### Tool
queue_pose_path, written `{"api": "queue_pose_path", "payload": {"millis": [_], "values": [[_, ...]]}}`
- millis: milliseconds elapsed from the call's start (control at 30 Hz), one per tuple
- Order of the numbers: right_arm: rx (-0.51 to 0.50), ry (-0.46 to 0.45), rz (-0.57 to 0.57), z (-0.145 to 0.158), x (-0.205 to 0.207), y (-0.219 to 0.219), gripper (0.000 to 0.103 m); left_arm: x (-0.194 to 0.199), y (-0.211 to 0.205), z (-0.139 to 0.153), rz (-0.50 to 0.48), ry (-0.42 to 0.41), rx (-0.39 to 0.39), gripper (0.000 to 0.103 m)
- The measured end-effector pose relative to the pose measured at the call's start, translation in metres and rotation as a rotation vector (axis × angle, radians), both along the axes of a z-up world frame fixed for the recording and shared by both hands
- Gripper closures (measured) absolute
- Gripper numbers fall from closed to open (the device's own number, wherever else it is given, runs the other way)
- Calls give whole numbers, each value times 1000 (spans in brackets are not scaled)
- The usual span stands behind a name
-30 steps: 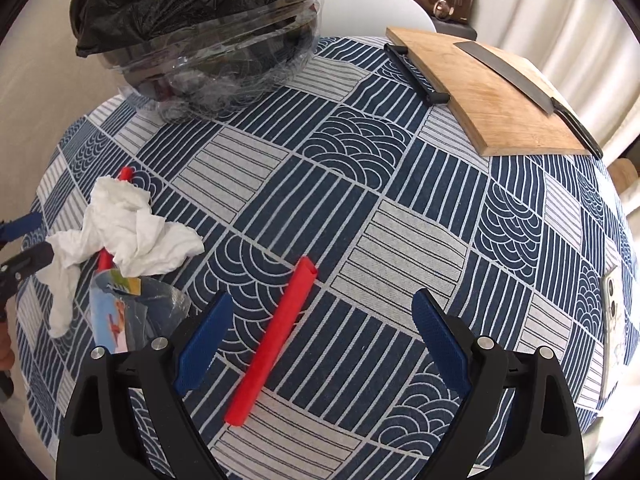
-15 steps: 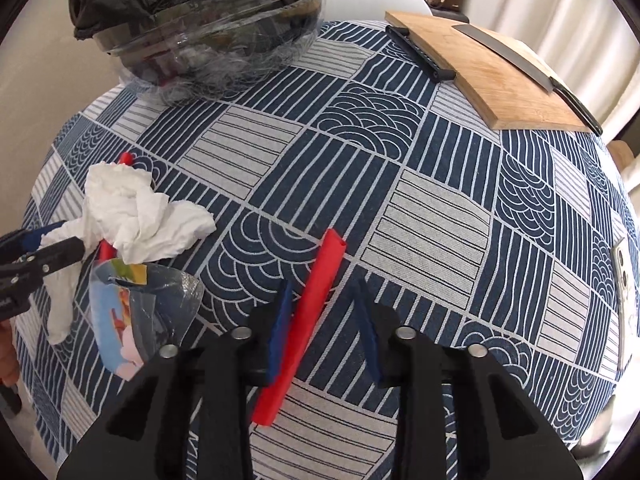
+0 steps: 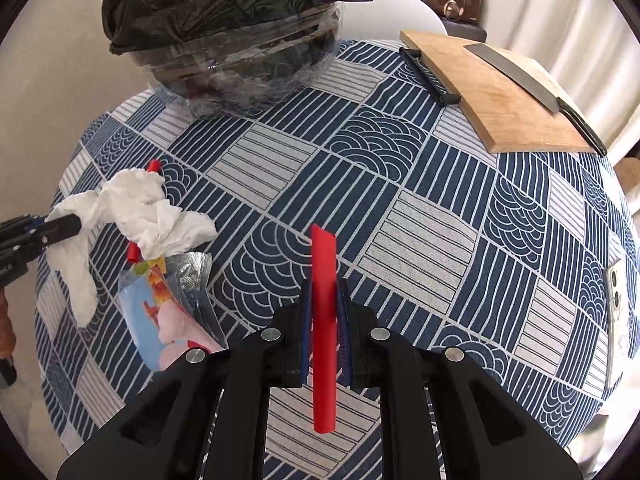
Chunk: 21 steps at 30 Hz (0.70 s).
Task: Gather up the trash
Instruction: 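Lift the red straw and tissue and carry both over the trash bin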
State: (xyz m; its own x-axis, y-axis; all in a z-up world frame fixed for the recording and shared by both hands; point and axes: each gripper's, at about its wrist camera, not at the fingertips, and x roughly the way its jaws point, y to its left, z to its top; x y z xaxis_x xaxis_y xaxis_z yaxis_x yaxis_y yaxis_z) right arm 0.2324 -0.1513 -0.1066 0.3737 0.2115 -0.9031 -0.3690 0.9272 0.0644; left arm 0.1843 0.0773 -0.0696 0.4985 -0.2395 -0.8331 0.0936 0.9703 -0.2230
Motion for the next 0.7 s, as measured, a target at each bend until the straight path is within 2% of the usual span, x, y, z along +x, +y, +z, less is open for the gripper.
{"api": "queue_pose_path", "payload": {"millis": [333,500,700], "values": [[21,-101,17,50,2,-13,92,-12,4,44,15,-98,33,88],[23,-137,30,70,1,-15,92,-17,6,63,18,-139,7,88],[10,-186,61,92,-2,-10,92,-23,7,84,17,-195,22,88]]}}
